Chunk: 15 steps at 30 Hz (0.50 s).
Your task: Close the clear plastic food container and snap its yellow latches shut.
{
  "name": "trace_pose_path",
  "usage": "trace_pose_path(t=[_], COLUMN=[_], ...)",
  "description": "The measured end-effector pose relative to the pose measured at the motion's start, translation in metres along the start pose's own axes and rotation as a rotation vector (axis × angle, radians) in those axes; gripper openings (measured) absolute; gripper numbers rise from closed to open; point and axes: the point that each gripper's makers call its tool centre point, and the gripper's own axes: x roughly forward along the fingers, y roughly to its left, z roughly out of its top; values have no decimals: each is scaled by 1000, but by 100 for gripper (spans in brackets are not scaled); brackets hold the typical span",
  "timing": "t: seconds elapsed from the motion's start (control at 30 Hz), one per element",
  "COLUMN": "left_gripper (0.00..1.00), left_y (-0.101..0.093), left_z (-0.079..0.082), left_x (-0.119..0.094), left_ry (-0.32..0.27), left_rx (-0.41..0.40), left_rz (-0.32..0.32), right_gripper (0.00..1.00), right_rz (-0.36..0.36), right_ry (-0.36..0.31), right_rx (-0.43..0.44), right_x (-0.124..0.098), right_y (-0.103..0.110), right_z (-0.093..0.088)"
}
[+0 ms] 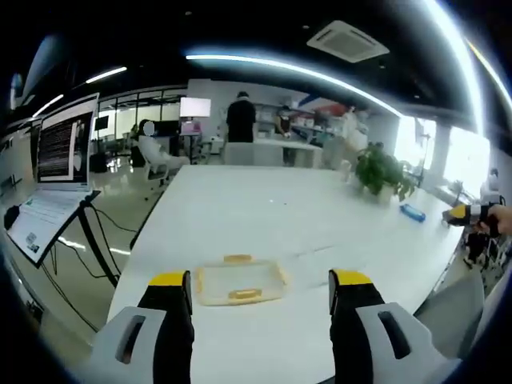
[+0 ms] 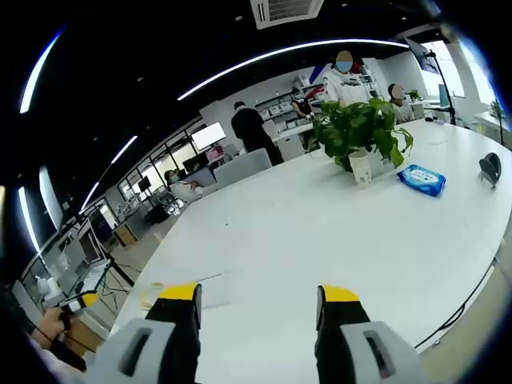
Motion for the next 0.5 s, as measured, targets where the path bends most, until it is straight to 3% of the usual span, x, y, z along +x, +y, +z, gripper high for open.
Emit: trace_pose_path(t=[0.5], left_gripper=[68], left_y=[-4], left_z=[-2], left_x=[2], left_ry=[9], left_rx=[1], left_rz=[-10], right_gripper=[56], right_rz=[4], right_ry=[6], right_rx=[5], right_x=[1], right_y=[1], right_z=[-3])
